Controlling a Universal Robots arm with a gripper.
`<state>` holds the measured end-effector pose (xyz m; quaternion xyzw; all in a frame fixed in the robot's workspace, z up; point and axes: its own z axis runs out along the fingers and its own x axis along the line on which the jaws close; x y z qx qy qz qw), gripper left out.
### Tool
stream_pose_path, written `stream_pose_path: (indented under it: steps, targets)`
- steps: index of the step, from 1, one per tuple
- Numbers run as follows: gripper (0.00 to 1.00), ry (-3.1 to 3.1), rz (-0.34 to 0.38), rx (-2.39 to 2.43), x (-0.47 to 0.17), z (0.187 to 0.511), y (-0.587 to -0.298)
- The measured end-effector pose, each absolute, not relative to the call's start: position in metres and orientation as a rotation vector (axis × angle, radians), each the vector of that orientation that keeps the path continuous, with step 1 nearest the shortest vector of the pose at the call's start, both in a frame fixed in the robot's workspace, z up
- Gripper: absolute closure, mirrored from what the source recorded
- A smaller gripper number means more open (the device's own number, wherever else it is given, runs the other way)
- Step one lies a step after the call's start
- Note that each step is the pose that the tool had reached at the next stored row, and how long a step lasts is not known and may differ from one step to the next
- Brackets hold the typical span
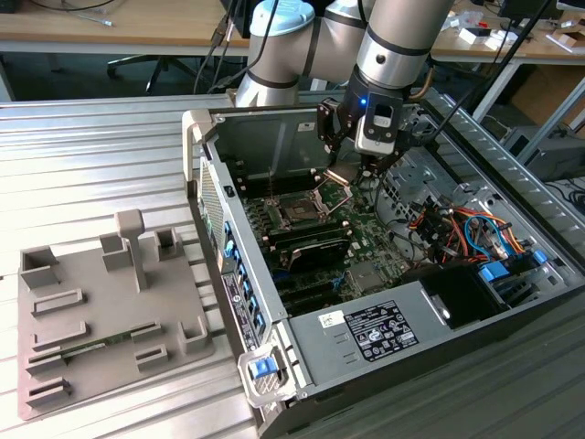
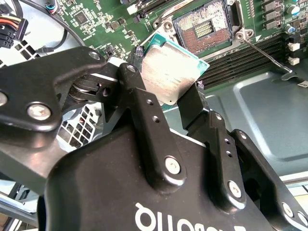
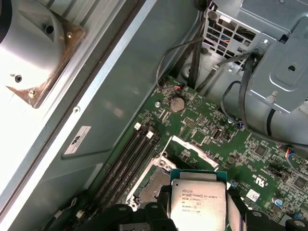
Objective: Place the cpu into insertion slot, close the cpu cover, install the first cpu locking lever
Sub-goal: 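Place the cpu into insertion slot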
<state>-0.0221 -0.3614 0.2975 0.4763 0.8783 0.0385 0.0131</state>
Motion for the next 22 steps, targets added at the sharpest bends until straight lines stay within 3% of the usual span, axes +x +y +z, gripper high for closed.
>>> stream_pose_path:
  steps: [22]
  targets:
    - [0.45,2.716,0.119,1.519,-0.0221,0.2973,-0.3614]
